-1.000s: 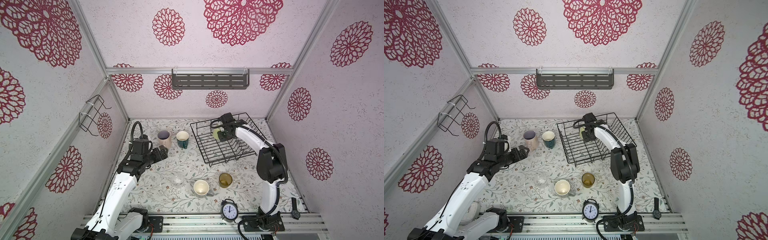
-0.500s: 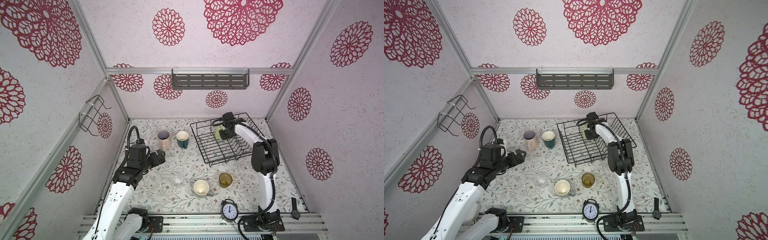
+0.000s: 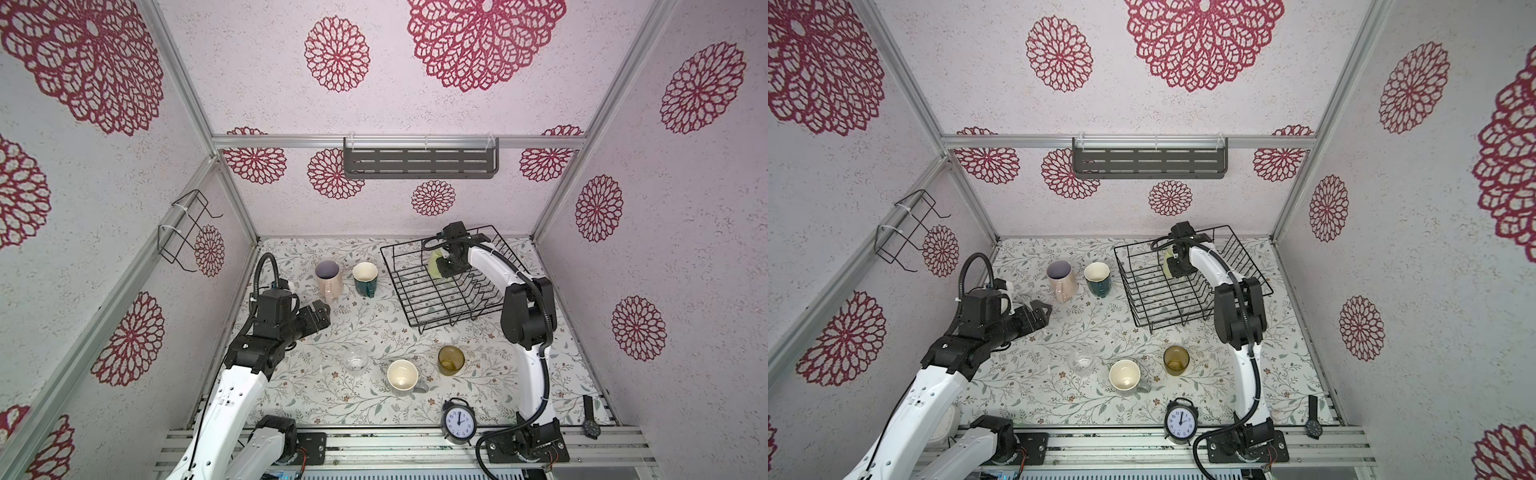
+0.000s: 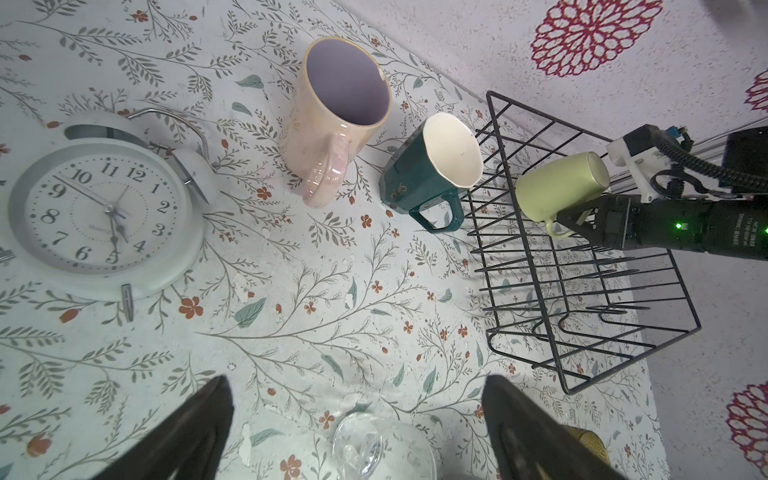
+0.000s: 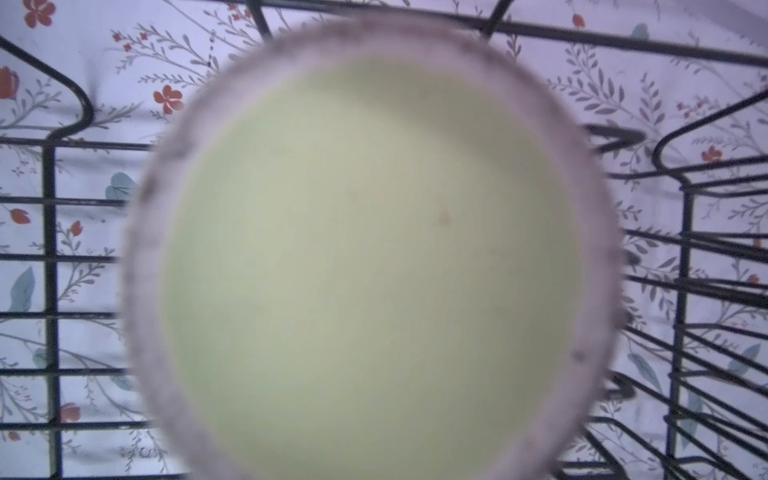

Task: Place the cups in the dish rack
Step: 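Lower the mug upright into the rack with the right gripper while the left withdraws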

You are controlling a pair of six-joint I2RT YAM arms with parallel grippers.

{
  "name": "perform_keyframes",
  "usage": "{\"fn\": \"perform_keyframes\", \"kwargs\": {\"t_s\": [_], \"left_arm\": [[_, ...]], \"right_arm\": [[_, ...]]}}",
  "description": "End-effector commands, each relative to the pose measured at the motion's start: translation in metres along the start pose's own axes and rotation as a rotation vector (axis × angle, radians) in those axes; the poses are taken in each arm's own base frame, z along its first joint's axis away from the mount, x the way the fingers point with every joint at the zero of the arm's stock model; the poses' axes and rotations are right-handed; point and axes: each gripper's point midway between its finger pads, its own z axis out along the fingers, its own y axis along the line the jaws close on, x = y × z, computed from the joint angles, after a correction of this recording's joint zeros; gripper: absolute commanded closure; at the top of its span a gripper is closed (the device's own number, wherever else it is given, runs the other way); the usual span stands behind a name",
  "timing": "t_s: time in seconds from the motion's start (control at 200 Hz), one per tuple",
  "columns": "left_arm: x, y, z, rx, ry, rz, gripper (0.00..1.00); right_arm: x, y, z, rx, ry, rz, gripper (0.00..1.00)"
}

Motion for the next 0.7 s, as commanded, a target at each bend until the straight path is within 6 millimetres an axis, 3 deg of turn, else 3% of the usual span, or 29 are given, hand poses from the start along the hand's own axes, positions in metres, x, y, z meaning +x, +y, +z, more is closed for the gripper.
{"fn": "perform_keyframes", "kwargs": {"t_s": [0.0,0.145,0.29,0.506,0.696], "left_arm": [[-0.004,-0.003,-0.002,0.013,-0.013,0.003,0.03],[-0.008,-0.012,-0.006,0.047,-0.014,0.000,0.03],[-0.008,-0.022,-0.004,0.111,-0.018,-0.017,0.03],[-0.015,-0.044,-0.006,0.230,-0.053,-0.070,0.01],[-0.006,-0.043,0.008,0.151,-0.046,-0.044,0.01]], "right_arm": [[-0.024,-0.005,-0.040,0.010,-0.097,0.023,0.58],[-0.029,-0.010,-0.062,0.024,-0.141,0.048,0.55],[-0.022,-0.012,-0.085,0.012,-0.173,0.103,0.53],[-0.017,0.012,-0.143,-0.201,-0.338,0.171,0.49],[0.000,0.004,-0.181,-0.167,-0.469,0.174,0.49]]}}
